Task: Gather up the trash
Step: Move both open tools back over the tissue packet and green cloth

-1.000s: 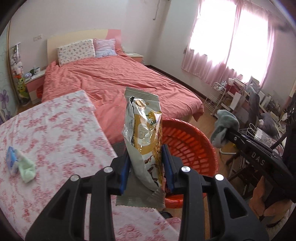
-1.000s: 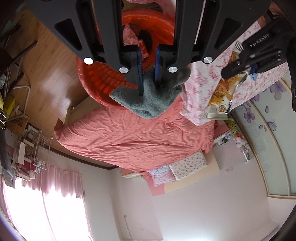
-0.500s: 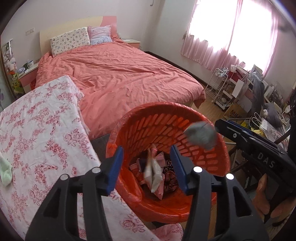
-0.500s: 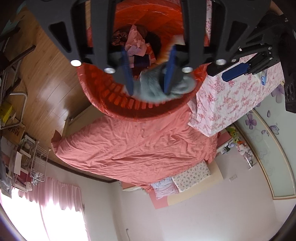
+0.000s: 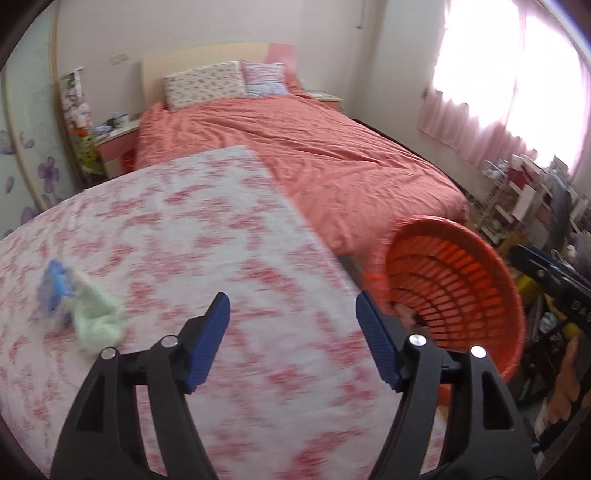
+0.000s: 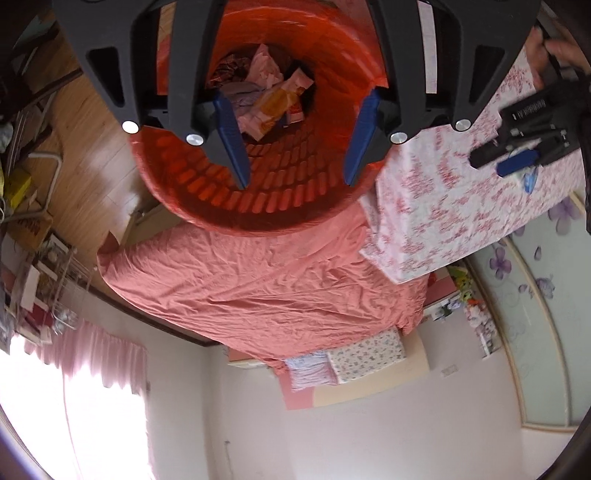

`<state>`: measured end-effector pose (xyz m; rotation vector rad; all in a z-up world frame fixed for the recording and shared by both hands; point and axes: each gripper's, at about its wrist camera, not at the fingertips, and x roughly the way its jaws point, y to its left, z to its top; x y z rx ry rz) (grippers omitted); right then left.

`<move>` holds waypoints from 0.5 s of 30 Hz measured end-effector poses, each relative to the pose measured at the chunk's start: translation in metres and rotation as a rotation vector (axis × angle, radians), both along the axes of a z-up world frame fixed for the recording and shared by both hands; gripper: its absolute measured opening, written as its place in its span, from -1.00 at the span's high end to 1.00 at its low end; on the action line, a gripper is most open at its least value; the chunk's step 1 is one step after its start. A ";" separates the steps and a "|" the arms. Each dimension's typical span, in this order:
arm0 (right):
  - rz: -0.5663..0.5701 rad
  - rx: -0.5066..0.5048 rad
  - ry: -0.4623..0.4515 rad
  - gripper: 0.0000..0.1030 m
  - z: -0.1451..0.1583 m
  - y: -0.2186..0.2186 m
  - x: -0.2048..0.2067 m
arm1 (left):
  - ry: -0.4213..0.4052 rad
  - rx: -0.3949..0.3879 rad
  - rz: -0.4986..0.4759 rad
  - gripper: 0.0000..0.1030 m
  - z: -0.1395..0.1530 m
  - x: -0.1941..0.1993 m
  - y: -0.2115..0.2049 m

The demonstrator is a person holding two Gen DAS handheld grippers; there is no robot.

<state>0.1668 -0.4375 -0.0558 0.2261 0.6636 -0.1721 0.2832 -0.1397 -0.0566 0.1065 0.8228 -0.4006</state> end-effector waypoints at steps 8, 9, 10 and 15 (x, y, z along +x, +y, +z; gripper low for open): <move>0.095 -0.027 0.040 -0.05 -0.016 0.057 0.016 | -0.028 0.062 0.298 -0.56 -0.008 0.027 0.129; 0.106 -0.031 0.045 -0.05 -0.018 0.063 0.017 | -0.036 0.067 0.339 -0.59 -0.008 0.031 0.143; 0.121 -0.034 0.051 -0.07 -0.021 0.071 0.019 | -0.041 0.069 0.378 -0.60 -0.009 0.036 0.156; 0.185 -0.058 0.075 -0.13 -0.032 0.109 0.028 | -0.010 0.016 0.473 -0.66 -0.016 0.058 0.195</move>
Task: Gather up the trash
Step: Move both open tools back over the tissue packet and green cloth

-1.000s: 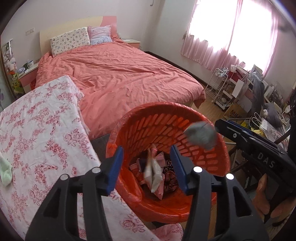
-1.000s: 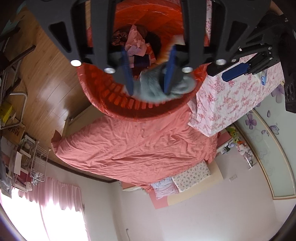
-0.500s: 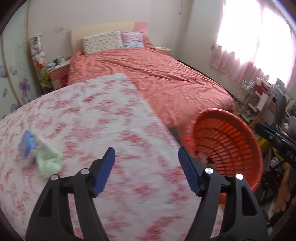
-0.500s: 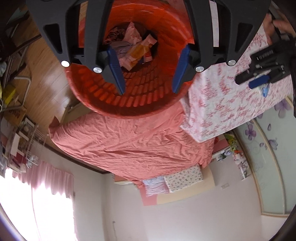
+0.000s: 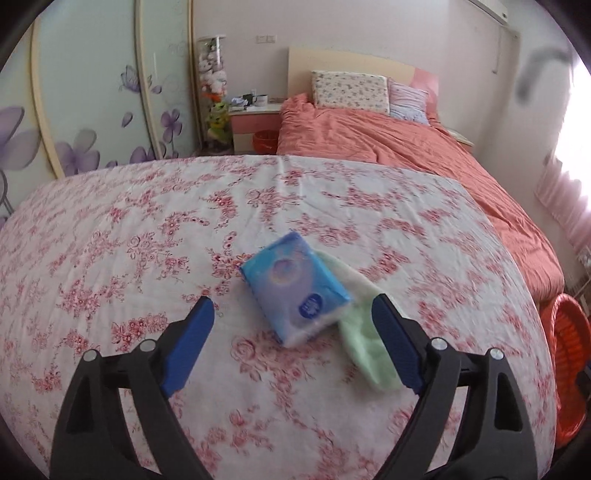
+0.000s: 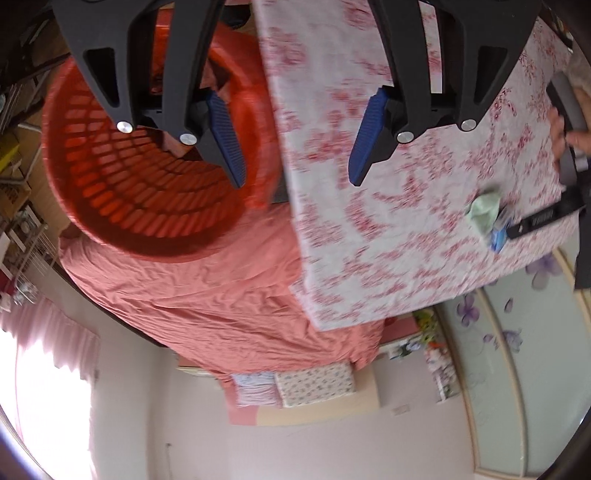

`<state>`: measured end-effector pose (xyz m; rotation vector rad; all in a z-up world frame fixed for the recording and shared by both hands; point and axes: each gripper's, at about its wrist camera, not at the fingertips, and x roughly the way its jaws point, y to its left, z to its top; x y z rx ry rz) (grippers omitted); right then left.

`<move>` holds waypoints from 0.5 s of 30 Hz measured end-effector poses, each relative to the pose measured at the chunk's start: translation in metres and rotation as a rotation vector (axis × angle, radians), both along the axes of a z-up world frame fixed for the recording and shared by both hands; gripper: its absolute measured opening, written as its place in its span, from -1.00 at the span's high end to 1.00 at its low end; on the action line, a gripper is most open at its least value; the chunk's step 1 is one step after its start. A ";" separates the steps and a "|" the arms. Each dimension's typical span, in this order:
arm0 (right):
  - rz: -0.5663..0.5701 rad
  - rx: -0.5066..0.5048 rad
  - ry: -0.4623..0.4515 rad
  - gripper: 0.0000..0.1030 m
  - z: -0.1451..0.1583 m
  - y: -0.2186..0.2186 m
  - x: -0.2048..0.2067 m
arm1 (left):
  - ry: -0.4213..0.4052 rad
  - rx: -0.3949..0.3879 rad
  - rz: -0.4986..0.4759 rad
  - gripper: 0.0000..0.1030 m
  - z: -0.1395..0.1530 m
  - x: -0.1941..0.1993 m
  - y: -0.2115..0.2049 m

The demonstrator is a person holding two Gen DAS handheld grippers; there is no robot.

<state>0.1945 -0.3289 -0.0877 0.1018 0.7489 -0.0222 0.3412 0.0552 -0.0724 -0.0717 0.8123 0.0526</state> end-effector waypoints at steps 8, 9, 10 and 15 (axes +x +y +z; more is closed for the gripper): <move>0.073 -0.016 0.014 -0.13 -0.003 0.036 0.011 | 0.116 -0.098 0.010 -0.37 -0.025 0.035 0.005; 0.077 -0.018 0.014 -0.13 -0.003 0.040 0.012 | 0.114 -0.095 0.013 -0.27 -0.026 0.035 0.006; 0.085 -0.020 0.014 -0.13 -0.003 0.044 0.013 | 0.111 -0.089 0.013 -0.25 -0.026 0.035 0.008; 0.119 -0.024 0.014 -0.13 -0.002 0.065 0.019 | 0.122 -0.065 0.021 -0.10 -0.026 0.025 0.031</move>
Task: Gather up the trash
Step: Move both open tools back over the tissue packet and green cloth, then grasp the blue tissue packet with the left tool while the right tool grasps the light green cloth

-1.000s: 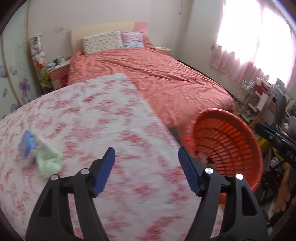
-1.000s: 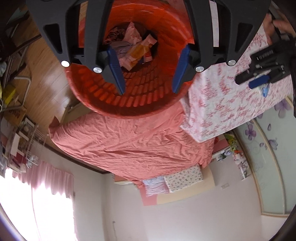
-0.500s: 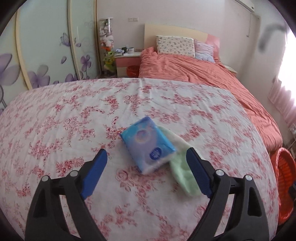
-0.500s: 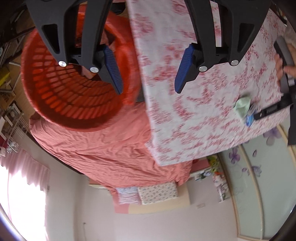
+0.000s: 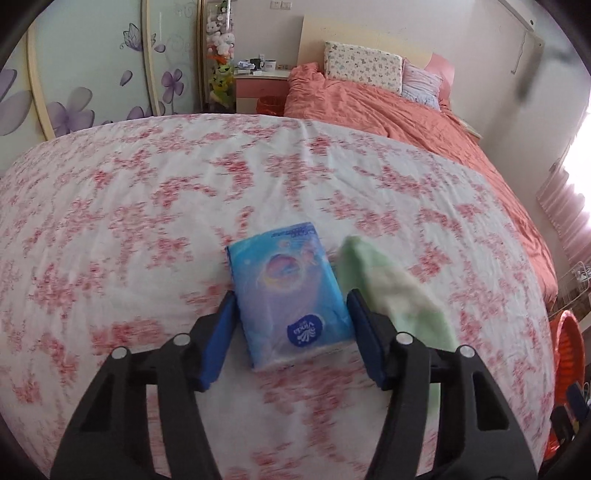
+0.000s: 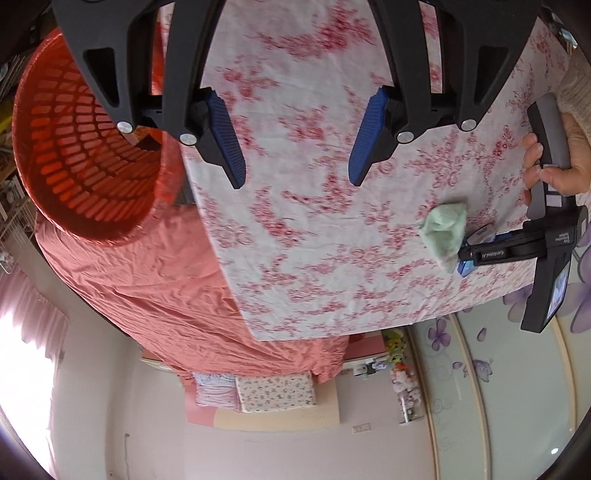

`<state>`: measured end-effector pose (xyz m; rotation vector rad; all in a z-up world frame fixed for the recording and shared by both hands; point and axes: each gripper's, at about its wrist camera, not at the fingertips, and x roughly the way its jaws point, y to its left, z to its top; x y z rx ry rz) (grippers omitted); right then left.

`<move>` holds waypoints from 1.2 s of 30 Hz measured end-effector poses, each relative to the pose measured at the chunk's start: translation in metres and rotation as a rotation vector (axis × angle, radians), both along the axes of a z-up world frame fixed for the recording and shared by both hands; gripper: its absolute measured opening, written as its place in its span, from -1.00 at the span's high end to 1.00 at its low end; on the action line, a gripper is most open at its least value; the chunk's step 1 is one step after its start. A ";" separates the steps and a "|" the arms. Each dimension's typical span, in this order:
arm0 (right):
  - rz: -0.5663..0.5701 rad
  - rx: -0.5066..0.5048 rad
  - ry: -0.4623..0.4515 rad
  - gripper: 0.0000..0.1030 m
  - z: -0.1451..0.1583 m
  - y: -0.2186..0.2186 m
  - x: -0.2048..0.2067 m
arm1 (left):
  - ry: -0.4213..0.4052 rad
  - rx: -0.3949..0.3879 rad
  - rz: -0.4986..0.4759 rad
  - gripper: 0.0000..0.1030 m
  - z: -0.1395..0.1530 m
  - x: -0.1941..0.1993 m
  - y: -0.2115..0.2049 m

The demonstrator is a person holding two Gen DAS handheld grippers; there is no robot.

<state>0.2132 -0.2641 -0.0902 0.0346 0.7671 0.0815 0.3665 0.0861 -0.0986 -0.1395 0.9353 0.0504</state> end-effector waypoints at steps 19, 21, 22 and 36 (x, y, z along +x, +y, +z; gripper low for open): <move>0.218 0.030 0.078 -0.16 -0.018 0.141 0.099 | -0.002 0.114 0.019 -0.20 -0.002 -0.030 0.077; 0.225 0.022 0.093 -0.16 -0.021 0.145 0.103 | 0.000 0.115 0.019 -0.25 -0.003 -0.027 0.077; 0.225 0.013 0.102 -0.16 -0.023 0.148 0.106 | 0.000 0.117 0.018 -0.25 -0.003 -0.026 0.078; 0.161 -0.001 0.097 0.75 -0.024 0.127 0.089 | -0.016 0.115 -0.018 -0.01 -0.002 -0.017 0.066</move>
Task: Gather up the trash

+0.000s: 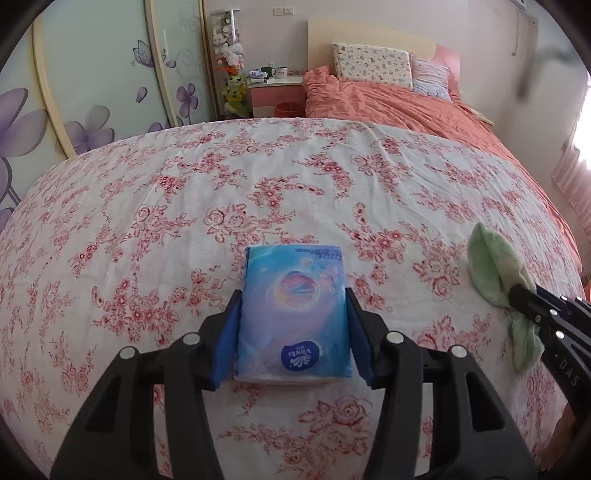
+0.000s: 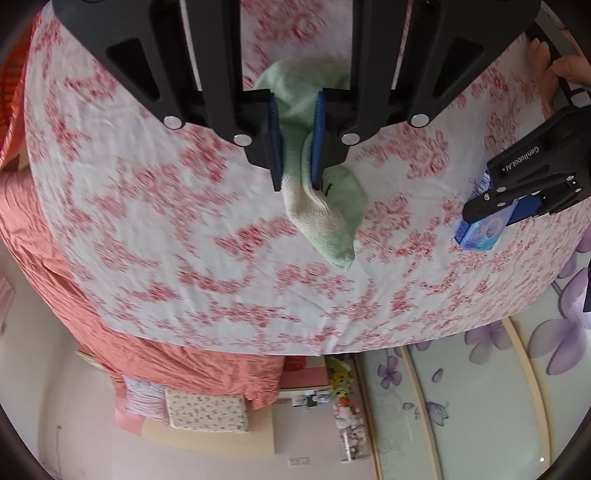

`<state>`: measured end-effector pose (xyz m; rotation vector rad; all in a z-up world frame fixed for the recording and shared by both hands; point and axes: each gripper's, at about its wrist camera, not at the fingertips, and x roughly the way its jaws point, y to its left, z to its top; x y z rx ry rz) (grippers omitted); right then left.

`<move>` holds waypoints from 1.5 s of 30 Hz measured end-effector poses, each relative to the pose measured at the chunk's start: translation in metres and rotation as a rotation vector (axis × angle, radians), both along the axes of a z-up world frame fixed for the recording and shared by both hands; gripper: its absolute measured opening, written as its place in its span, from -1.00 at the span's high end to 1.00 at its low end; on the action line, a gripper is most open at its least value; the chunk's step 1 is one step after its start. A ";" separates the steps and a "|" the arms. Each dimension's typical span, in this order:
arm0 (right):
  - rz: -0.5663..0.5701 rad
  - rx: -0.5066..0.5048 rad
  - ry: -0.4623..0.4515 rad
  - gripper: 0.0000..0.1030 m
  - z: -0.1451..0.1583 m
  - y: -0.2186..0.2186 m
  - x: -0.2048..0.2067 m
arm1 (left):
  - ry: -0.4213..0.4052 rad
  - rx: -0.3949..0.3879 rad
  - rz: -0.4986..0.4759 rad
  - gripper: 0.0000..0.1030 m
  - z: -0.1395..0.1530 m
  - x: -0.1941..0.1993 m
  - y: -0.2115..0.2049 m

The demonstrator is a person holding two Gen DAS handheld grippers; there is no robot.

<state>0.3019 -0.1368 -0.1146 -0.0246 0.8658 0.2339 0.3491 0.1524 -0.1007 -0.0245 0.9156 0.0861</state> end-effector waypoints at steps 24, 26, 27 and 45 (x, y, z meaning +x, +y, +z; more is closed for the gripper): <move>-0.134 0.023 0.011 0.65 -0.006 -0.066 -0.051 | 0.010 -0.008 -0.070 -0.42 -0.004 -0.061 -0.024; -0.134 0.016 0.010 0.65 -0.006 -0.065 -0.052 | 0.011 -0.011 -0.059 -0.45 -0.005 -0.060 -0.021; -0.135 0.010 0.009 0.65 -0.006 -0.064 -0.052 | 0.012 -0.011 -0.055 -0.47 -0.004 -0.060 -0.021; -0.170 0.000 0.009 0.37 -0.007 -0.070 -0.052 | 0.023 -0.013 -0.044 -0.64 -0.006 -0.060 -0.018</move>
